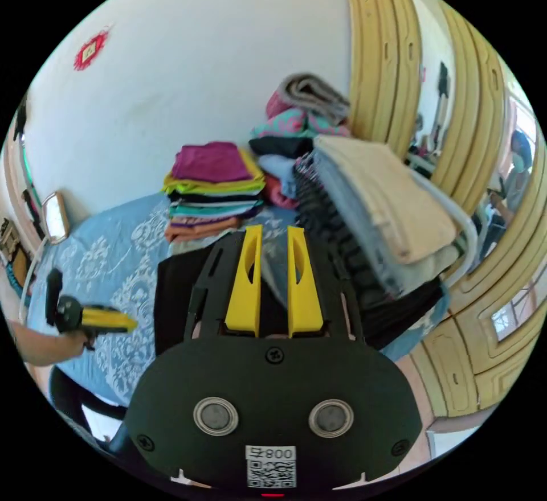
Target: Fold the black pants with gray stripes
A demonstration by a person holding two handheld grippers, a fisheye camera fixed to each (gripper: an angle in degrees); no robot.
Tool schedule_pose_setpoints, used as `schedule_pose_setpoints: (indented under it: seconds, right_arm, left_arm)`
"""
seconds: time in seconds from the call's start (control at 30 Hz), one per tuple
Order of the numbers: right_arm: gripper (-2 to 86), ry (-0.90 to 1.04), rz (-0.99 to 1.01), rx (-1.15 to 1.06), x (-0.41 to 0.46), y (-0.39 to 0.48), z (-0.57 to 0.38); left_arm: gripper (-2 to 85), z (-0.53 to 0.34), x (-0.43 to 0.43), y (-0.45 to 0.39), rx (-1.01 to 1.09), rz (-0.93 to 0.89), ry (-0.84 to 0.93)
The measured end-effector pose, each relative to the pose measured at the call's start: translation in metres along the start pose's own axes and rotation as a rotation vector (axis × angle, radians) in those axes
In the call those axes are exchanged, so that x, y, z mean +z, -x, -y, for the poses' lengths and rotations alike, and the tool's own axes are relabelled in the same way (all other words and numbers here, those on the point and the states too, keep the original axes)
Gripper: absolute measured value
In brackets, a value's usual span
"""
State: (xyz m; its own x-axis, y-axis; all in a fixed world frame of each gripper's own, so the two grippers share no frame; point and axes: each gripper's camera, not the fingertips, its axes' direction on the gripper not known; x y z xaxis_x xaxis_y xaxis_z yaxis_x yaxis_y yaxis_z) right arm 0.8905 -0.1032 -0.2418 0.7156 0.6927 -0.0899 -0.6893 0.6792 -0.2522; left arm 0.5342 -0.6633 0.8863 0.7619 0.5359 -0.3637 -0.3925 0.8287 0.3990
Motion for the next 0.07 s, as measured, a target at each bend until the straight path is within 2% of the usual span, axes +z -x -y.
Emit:
schedule_pose_setpoints:
  seconds: [0.03, 0.07]
  right_arm:
    - [8.3, -0.010, -0.038, 0.001, -0.0012, -0.0024, 0.0150]
    - [8.5, -0.010, -0.050, 0.002, -0.0006, -0.0034, 0.0225]
  left_arm:
    - [1.5, -0.0059, 0.0052, -0.0058, 0.012, -0.013, 0.070]
    - [1.9, -0.0126, -0.0029, -0.0105, 0.002, -0.003, 0.018]
